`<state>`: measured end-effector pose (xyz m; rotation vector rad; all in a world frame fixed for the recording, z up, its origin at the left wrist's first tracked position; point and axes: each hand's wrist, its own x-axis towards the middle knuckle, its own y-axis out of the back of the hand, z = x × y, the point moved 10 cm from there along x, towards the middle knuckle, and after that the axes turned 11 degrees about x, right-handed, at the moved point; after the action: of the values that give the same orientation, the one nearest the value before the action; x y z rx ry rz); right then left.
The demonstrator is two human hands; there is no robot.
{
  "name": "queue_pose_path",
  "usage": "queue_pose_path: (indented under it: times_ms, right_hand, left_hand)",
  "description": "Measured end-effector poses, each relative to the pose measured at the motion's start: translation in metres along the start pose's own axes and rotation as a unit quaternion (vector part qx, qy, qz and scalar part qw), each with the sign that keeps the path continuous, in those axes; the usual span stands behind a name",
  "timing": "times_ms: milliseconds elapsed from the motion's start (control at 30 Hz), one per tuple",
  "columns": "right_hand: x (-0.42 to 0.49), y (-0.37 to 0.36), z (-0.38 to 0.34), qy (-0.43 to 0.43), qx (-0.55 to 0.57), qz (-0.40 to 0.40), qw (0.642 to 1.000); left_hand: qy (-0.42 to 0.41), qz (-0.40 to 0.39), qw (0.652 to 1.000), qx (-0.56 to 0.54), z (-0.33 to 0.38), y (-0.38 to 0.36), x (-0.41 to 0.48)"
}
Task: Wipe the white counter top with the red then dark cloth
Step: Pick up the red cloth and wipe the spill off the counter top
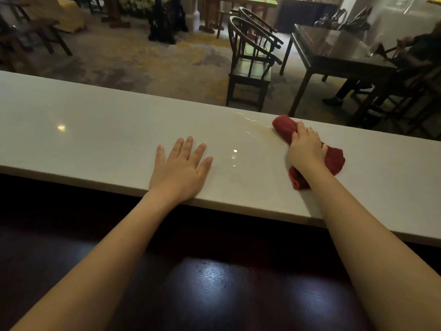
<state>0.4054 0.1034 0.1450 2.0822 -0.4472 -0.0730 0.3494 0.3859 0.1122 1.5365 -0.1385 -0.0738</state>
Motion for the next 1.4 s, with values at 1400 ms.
queue_pose_path:
  times_ms: [1400]
  right_hand:
    - [-0.118,-0.062,-0.107,0.372,0.028,-0.260,0.891]
  left_hand:
    - [0.021,-0.001,1.000,-0.002,-0.002,0.007,-0.003]
